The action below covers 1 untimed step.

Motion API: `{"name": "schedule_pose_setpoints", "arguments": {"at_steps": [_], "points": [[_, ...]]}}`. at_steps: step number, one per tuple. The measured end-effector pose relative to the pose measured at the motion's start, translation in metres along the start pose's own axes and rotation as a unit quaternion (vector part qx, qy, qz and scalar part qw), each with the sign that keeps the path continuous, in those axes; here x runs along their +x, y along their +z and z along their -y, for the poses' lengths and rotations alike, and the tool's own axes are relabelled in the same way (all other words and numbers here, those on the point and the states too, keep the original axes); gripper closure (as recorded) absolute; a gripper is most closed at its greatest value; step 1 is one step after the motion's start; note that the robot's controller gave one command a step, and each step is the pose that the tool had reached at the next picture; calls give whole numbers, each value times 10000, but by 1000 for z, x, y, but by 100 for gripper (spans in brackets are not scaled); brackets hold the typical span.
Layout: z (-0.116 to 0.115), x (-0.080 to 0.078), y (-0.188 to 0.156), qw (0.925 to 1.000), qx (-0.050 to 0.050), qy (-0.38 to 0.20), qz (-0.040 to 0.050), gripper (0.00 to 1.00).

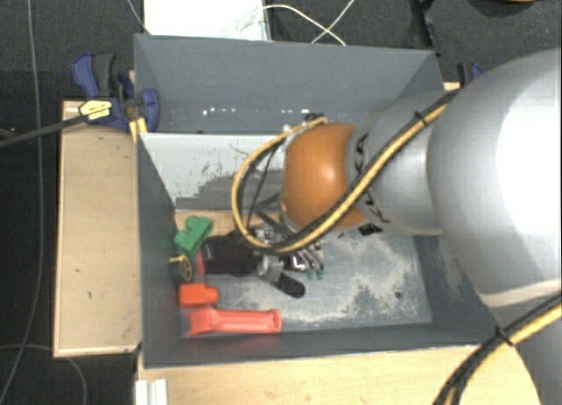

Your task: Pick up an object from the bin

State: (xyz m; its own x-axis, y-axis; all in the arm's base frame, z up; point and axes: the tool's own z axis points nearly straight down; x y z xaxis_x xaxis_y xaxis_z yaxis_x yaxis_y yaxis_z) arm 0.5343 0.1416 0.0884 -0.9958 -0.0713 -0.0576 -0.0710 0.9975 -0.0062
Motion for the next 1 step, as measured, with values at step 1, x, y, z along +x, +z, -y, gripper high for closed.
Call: {"name": "schedule_pose_setpoints", "arguments": {"at_steps": [1], "points": [[40, 6, -2, 9991, 23, 401, -113, 100]]}}
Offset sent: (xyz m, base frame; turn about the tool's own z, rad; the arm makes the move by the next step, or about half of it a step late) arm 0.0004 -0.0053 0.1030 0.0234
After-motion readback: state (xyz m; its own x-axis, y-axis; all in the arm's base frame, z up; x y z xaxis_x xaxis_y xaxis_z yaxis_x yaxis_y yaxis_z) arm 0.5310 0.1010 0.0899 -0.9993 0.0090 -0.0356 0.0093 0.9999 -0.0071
